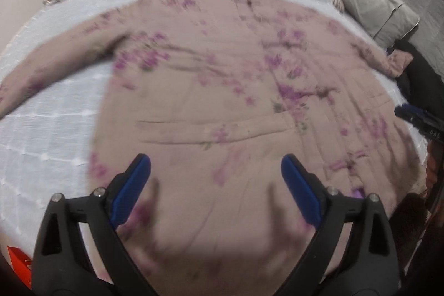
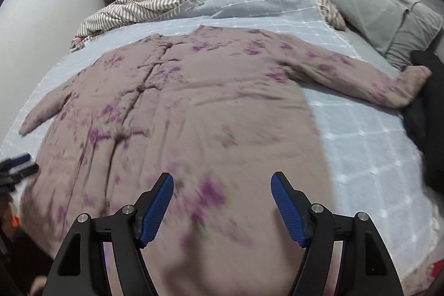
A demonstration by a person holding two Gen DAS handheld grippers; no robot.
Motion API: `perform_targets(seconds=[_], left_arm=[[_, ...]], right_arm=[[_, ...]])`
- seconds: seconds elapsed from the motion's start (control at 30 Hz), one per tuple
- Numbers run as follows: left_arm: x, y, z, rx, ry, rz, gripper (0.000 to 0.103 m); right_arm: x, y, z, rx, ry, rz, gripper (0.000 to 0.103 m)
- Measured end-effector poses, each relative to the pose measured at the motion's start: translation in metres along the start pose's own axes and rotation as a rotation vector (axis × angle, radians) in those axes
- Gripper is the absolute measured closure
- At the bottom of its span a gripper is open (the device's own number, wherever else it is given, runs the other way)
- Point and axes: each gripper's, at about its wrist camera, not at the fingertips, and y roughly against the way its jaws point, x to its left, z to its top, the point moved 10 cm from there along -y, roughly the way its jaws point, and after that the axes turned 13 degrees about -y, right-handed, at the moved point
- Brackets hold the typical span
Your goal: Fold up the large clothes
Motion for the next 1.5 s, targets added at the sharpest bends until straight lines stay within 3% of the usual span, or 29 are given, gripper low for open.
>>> perform_targets(seconds=[0.1,0.2,0.3,0.4,0.6,0.93,1.13,1.4,1.5], left_arm=[[0.002,-0.034,-0.022,0.106,0.012,0.012,0.007],[-0.005,-0.027,-0.034,0.102,-0.050,0.009,0.000],[-0.011,-0.018,-0.050,0.143,-0.110,-0.020,0.000],[-0.008,-0.001,-0.053,0.145,-0.079,-0.062,0.000],[0.041,0.028,-0.047,0.091,0.102,-0.026,0.000],[0.169,0.050,-0.048,0.015,0.416,0.158,0.000],[0.232,0.058,-0.042,-0.071,0.512,0.264,0.000],[0.310,0.037,-0.053,-0.198,0.759,0.227,0.000],[0.341,0.028,-0.063,-0.228,0.850,0.228,0.001]], right_arm=[[0.000,-0.032,-0.007,0.047,0.003,-0.044,0.028],[-0.019,-0.058,-0.037,0.147,-0.003,-0.121,0.026],[-0.025,-0.045,-0.056,0.197,-0.028,-0.126,0.022],[-0.022,-0.031,-0.058,0.205,-0.034,-0.143,0.021],[0.011,-0.007,-0.025,0.077,0.010,-0.076,0.021],[0.056,-0.030,0.041,-0.039,0.030,-0.007,0.020],[0.068,-0.042,0.041,-0.102,0.088,0.047,0.020],[0.068,-0.054,0.034,-0.115,0.142,0.004,0.020],[0.070,-0.056,0.038,-0.122,0.139,0.025,0.020]])
